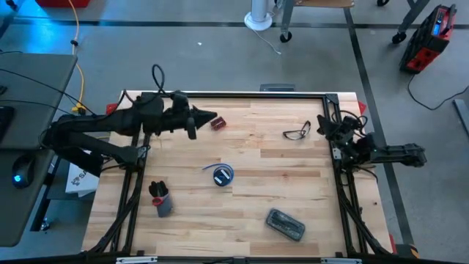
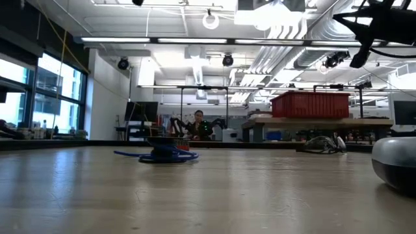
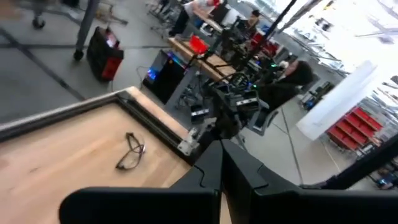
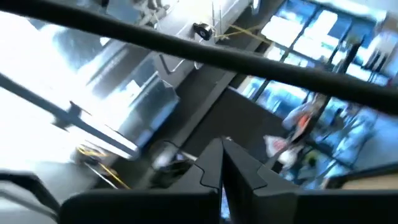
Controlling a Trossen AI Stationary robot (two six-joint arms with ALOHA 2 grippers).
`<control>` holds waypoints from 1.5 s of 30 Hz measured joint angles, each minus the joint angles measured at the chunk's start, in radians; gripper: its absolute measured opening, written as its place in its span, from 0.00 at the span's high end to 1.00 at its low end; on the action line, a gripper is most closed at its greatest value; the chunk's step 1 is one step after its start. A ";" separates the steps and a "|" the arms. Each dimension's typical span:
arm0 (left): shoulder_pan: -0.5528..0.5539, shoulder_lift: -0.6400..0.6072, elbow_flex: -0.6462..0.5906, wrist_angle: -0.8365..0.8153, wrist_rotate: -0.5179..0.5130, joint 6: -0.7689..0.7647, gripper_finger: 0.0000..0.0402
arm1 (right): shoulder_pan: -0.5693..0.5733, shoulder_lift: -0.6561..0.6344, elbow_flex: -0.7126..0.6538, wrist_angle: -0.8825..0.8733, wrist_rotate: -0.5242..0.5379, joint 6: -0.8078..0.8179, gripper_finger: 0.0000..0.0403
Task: Coil cords
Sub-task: Uncoil the blue wire from the spool
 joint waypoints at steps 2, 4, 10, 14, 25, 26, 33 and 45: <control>-0.002 0.015 -0.028 -0.024 0.055 -0.047 1.00 | 0.000 0.051 0.000 0.033 0.052 0.111 1.00; -0.017 0.037 -0.081 -0.021 0.160 -0.099 1.00 | 0.000 0.124 0.000 0.070 0.076 0.181 1.00; -0.034 0.085 -0.283 0.179 0.318 -0.190 1.00 | 0.000 0.415 0.179 0.172 -0.171 -0.015 1.00; -0.007 0.067 -0.397 0.235 0.360 -0.234 1.00 | 0.001 0.581 0.425 -0.012 -0.371 -0.328 1.00; 0.059 0.131 -0.511 0.043 0.519 -0.327 0.81 | -0.061 0.849 1.014 -1.157 -0.323 -0.281 0.96; 0.064 0.150 -0.512 0.040 0.535 -0.358 0.77 | -0.061 0.865 1.045 -1.212 -0.318 -0.275 0.94; 0.056 0.306 -0.510 0.052 0.649 -0.516 0.55 | -0.061 0.940 1.173 -1.454 -0.269 -0.196 0.76; 0.053 0.483 -0.509 0.303 0.640 -0.668 0.47 | -0.061 0.947 1.175 -1.456 -0.264 -0.231 0.69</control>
